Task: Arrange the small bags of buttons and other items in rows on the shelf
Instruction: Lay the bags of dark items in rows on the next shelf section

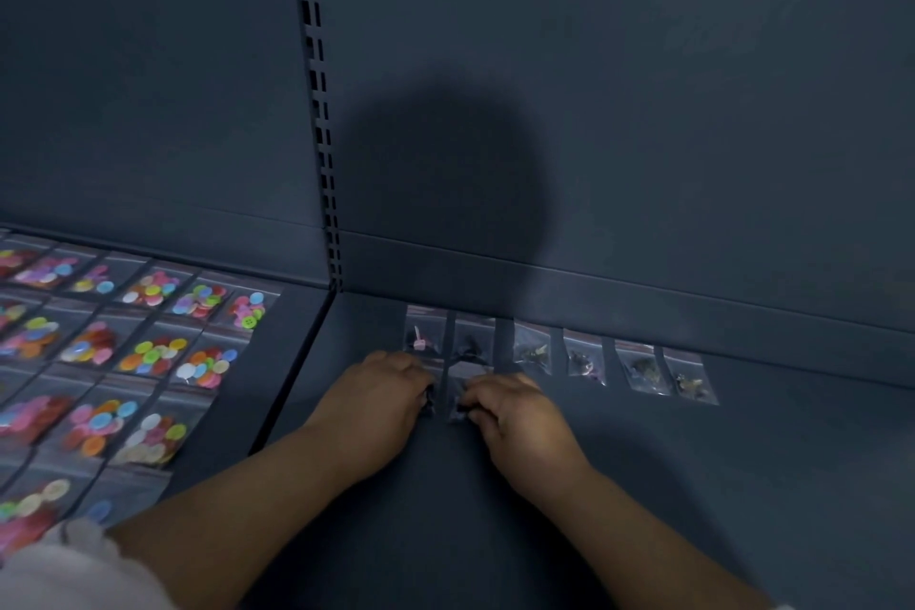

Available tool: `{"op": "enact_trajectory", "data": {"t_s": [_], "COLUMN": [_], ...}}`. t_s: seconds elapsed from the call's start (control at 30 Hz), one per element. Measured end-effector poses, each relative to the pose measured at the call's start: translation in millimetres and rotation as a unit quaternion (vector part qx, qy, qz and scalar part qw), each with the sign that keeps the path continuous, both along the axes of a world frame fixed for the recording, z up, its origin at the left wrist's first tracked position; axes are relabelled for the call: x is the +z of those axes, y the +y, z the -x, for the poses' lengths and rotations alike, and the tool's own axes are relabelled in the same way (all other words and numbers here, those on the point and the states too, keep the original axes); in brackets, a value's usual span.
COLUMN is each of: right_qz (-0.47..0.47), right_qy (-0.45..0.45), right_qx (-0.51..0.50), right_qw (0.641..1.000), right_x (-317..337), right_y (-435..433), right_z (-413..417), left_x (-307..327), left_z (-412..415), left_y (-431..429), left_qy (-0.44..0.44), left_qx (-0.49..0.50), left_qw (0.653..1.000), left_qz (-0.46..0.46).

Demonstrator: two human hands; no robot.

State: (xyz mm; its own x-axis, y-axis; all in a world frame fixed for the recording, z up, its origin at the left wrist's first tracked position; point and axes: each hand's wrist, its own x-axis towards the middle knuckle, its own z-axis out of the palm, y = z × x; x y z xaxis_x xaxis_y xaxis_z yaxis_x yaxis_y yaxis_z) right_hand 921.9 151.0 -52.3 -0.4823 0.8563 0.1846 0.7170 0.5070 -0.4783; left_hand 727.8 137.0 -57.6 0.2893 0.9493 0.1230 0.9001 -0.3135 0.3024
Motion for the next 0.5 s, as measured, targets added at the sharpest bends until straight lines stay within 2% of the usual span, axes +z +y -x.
{"op": "enact_trajectory", "data": {"t_s": [0.23,0.5], "right_qz": [0.003,-0.087], "right_qy": [-0.017,-0.08], "right_qx": [-0.015,-0.004], "right_qw": [1.0,0.993], "right_x": [12,35], "right_y": [-1,-4], "right_z": [0,14], "left_x": [13,39], "left_z": [0,20], "left_y": [-6,-27], "left_qy": [-0.016,0.077], "left_qx": [0.023,0.08], "left_qw": [1.0,0.991], "left_qz": [0.008,-0.071]}}
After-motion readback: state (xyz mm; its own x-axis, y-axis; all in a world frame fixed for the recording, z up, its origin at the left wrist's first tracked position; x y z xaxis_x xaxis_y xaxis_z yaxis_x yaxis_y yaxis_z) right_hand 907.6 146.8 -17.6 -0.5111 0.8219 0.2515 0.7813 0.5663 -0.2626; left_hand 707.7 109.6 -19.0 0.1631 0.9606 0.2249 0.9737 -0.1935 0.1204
